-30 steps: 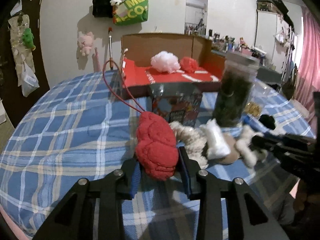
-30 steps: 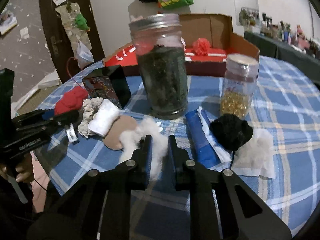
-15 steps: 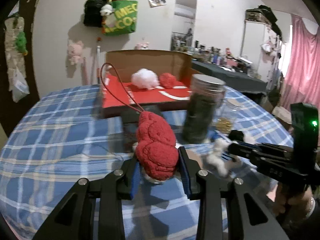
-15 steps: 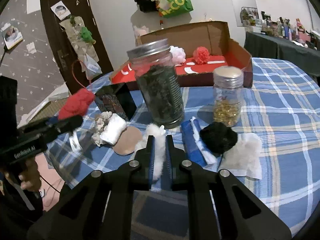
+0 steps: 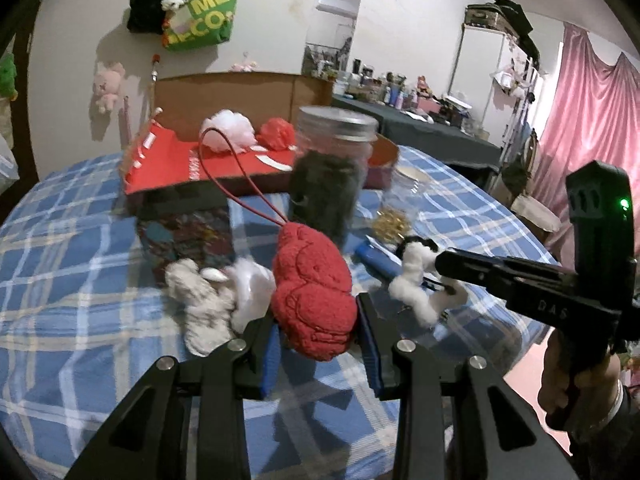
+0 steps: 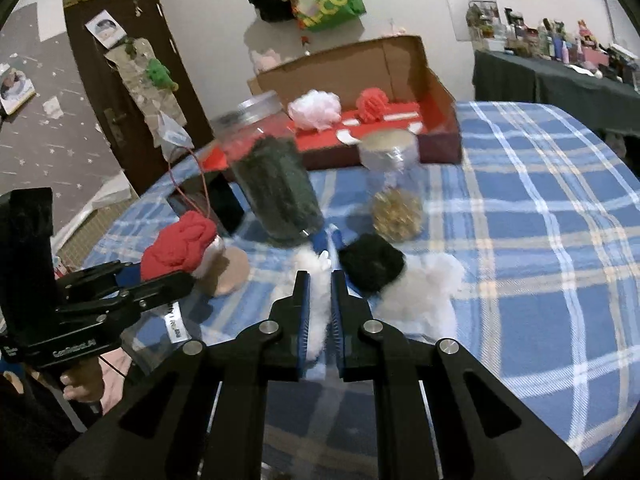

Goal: Organize soft objects
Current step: 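Lift the red pouch with the left tool while the right tool lifts the star plush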

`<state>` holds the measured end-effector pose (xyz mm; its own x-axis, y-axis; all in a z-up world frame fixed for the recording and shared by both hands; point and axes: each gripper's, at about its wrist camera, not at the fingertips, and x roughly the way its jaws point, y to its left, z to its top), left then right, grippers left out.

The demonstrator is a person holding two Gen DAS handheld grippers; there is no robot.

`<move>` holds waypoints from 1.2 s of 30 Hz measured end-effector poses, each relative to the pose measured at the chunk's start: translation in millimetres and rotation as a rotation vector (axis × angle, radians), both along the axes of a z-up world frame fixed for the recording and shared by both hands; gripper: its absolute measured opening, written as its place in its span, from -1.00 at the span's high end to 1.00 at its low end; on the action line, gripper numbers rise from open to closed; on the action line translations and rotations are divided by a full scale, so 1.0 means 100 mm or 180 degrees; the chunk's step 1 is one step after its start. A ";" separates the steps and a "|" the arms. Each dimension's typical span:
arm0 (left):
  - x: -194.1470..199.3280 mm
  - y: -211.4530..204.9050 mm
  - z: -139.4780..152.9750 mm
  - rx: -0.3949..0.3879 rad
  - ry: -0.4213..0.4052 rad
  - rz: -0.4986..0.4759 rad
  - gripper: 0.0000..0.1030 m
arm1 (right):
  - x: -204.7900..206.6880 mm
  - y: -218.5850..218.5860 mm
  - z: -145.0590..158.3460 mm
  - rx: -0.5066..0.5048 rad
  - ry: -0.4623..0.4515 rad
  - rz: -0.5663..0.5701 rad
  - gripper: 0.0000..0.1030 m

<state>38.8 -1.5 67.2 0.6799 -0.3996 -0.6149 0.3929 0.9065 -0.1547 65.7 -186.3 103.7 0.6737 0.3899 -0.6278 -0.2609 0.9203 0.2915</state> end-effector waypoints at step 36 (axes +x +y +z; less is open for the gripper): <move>-0.10 -0.24 -0.45 0.0305 -0.0203 -0.0113 0.22 | -0.26 0.31 -0.34 -0.0658 -0.0483 -0.0165 0.23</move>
